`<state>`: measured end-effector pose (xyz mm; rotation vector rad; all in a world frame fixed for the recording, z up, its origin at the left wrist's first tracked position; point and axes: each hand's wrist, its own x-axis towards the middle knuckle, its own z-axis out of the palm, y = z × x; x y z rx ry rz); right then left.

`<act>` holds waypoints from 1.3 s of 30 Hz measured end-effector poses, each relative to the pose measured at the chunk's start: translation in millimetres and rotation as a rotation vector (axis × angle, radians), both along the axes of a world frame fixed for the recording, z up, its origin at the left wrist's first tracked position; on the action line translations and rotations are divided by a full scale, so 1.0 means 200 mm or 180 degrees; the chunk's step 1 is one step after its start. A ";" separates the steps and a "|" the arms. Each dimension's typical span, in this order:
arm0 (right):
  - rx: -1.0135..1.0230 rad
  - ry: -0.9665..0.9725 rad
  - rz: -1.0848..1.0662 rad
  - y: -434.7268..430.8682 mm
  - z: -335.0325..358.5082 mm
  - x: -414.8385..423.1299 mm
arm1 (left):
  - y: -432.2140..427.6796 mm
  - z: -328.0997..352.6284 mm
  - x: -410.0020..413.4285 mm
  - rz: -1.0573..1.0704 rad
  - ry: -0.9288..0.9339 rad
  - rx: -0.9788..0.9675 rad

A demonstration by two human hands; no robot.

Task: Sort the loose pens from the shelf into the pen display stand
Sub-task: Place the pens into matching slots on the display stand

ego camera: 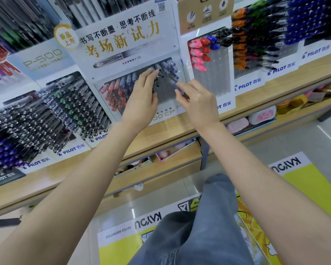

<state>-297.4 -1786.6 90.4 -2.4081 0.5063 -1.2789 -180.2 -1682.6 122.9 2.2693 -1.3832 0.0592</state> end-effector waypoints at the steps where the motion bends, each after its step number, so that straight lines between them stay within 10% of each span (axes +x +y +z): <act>1: 0.0019 -0.0015 -0.0008 0.00 0.01 0.01 | 0.00 0.00 0.00 0.0002 -0.0011 0.0000; 23: 0.0568 0.1127 -0.0152 -0.07 0.07 0.18 | 0.03 -0.02 -0.02 0.0374 -0.1028 0.0145; 39: 0.0786 0.0870 -0.0007 -0.09 0.12 0.17 | 0.13 -0.02 -0.01 0.0593 -0.1281 0.0395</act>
